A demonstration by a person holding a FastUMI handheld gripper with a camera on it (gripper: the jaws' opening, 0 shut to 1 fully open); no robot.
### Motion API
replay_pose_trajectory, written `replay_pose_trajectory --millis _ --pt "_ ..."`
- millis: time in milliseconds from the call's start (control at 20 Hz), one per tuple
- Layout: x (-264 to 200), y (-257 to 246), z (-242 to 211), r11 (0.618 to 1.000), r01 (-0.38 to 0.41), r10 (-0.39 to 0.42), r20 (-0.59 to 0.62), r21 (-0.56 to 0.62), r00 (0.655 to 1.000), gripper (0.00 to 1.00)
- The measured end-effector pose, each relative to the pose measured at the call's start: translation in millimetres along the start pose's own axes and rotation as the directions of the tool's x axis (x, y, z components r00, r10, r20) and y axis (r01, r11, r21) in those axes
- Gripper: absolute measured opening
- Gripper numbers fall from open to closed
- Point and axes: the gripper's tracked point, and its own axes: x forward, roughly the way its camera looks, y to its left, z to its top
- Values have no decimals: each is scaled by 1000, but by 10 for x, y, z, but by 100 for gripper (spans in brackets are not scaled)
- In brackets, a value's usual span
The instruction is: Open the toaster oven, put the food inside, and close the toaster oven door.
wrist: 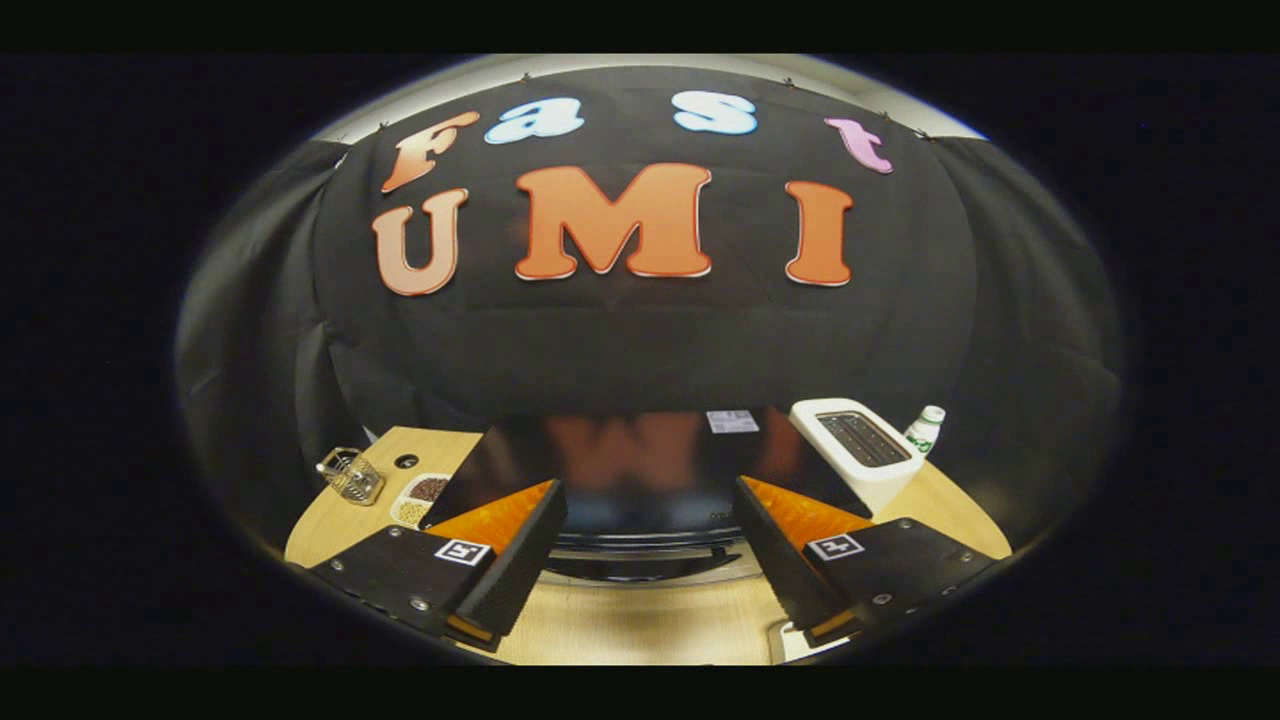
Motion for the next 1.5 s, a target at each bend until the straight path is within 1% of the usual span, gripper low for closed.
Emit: replay_pose_trajectory --millis 350,800,900,950,1050,1150,1250,1350,1500 --pt "188 44 -339 1000 4 -4 -86 4 996 99" --pt "99 75 -378 1000 2 -3 -100 -13 995 99" --pt "73 110 -418 1000 -10 10 -110 5 994 99" --pt "71 79 -437 1000 1 -3 -107 -18 994 99" --pt "32 70 -462 1000 11 -12 -116 -15 993 99" --pt "0 71 -615 1000 19 -22 -154 -21 988 99" --pt "-76 46 -861 999 36 -41 -204 -29 978 99" --pt "-159 35 -966 999 46 -50 -195 -23 980 99" --pt "-342 29 -1169 999 46 -47 -232 -9 972 99"
